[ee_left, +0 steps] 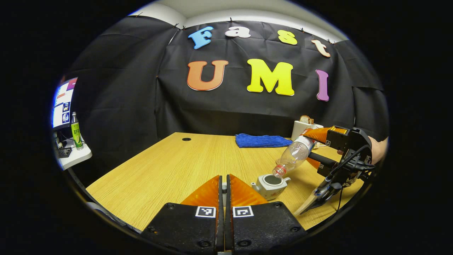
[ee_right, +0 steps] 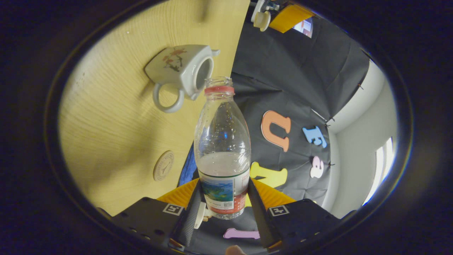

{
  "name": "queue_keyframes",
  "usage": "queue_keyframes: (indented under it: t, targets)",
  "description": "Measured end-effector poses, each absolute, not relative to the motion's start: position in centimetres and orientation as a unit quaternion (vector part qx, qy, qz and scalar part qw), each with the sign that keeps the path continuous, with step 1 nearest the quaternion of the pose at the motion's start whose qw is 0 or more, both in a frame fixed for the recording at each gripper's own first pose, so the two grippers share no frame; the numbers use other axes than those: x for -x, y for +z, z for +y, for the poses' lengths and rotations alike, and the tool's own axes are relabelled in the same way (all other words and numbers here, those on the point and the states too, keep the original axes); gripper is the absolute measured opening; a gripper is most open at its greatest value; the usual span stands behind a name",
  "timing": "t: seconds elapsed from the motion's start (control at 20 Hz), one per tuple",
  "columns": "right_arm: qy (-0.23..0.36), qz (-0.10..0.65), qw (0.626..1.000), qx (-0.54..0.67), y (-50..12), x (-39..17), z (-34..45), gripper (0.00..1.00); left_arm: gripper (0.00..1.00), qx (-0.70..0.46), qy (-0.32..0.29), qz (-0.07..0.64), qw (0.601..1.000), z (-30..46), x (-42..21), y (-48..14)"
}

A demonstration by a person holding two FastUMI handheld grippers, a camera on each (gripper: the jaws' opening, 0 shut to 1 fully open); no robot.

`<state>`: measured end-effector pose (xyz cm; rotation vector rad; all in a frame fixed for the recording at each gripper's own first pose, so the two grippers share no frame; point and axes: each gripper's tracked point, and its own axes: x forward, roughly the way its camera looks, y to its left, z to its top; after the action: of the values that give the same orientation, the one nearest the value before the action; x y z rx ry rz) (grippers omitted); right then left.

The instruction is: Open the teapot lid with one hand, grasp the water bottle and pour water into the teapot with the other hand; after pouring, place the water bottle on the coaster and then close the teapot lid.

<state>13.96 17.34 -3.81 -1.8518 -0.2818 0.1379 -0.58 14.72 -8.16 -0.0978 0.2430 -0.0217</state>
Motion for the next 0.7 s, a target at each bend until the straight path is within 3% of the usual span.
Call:
queue_keyframes:
  t: [0.7]
  targets:
    - [0.047,-0.143,0.547,0.823,-2.4,-13.5,18.3,0.73,0.03,0.048,-0.008,0.121,0.991,15.2,0.6,-8.2]
